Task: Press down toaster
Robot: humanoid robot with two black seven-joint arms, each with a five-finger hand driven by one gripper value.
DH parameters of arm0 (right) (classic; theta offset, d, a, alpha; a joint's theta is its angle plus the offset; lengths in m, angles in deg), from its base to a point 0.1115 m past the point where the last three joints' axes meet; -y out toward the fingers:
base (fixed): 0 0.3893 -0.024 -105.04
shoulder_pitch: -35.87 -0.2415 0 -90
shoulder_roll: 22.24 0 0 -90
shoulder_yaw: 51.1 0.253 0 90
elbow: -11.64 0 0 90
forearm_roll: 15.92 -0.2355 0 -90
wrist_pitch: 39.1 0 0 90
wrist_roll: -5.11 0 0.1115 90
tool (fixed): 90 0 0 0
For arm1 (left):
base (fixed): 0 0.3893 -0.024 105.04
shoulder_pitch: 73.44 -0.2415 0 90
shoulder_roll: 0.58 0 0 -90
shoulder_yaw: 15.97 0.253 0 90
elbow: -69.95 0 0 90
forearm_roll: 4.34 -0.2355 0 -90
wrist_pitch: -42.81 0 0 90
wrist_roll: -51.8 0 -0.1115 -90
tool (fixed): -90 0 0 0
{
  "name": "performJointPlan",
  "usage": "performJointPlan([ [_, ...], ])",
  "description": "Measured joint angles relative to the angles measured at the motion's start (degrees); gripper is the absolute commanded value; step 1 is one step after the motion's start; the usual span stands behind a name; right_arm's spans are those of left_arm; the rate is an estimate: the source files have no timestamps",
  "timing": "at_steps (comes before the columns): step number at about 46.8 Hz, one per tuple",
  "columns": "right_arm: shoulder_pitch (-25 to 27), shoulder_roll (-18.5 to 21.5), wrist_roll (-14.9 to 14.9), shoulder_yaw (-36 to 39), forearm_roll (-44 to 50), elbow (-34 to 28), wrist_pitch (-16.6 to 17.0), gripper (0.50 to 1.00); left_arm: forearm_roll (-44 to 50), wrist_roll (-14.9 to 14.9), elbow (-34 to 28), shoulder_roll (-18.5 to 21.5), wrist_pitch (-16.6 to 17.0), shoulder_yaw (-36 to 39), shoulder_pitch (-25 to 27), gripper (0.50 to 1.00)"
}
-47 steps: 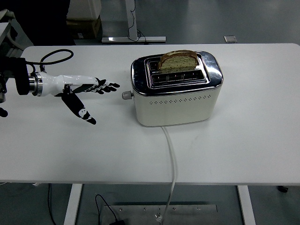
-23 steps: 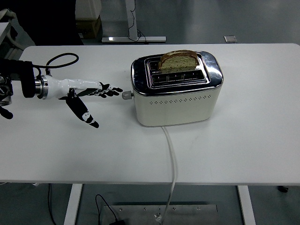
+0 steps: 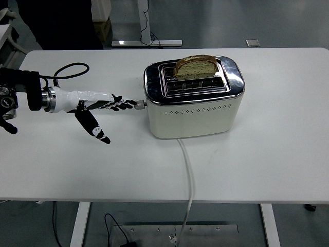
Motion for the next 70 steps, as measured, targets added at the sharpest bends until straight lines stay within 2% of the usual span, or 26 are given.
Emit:
performJointPlan([
  [32, 0.0, 0.0, 0.0, 0.0, 0.0, 0.0, 0.0, 0.998, 0.0, 0.0, 4.5, -4.0, 0.0, 0.0, -1.4, 1.000],
  [59, 0.0, 0.0, 0.0, 0.0, 0.0, 0.0, 0.0, 0.998, -0.1, 0.0, 5.7, -4.5, 0.0, 0.0, -4.7, 1.000],
  [70, 0.0, 0.0, 0.0, 0.0, 0.0, 0.0, 0.0, 0.998, -0.2, -0.1, 5.7, -3.3, 0.0, -0.2, -6.8, 1.000],
])
